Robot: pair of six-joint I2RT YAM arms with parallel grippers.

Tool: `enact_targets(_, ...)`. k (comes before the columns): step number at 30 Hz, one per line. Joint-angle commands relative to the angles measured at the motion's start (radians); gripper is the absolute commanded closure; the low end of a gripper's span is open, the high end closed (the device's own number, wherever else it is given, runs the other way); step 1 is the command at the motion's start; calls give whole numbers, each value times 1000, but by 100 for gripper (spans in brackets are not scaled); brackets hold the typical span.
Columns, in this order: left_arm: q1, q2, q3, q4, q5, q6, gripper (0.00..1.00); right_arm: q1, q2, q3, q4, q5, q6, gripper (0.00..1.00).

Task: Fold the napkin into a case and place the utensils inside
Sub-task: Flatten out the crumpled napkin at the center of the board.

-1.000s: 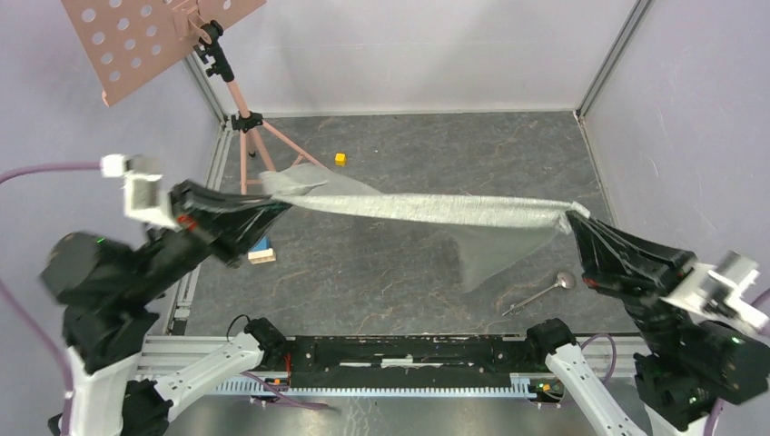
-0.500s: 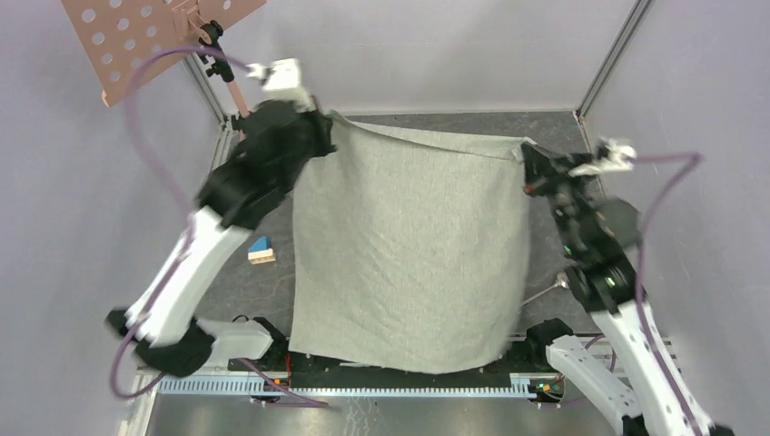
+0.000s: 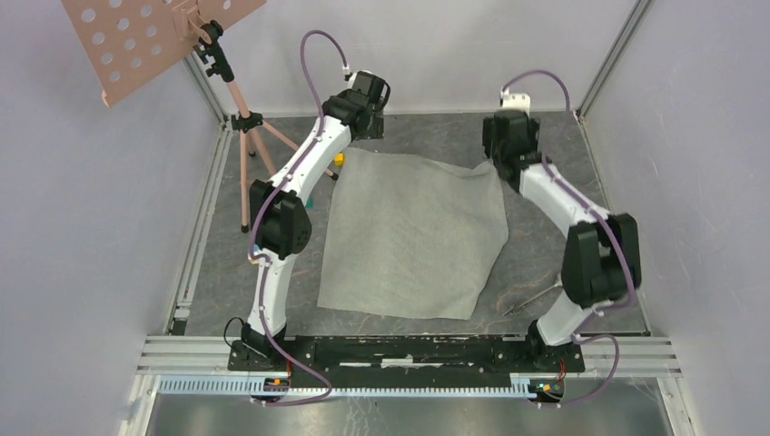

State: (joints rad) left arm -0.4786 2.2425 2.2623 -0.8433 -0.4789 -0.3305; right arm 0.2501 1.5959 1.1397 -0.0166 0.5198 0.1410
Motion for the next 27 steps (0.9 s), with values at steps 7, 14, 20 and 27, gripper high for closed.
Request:
enact_targets(7,-9,-506,-556,159,469,-140,0,-7,-9,30,-300,-625,29,14)
enact_targets(14,-99,-624,-963,392,677,-252,0,-7,-167,-253,-222,-766,66,16)
enact_targets(20,-166,-657,-1119,462,708,-294,0,-118,-348,-440,-269,-645,41,11)
enact_targets(27,-274,-748,-1193,521,772,-324,0,-236,-558,-612,-338,-742,127,12)
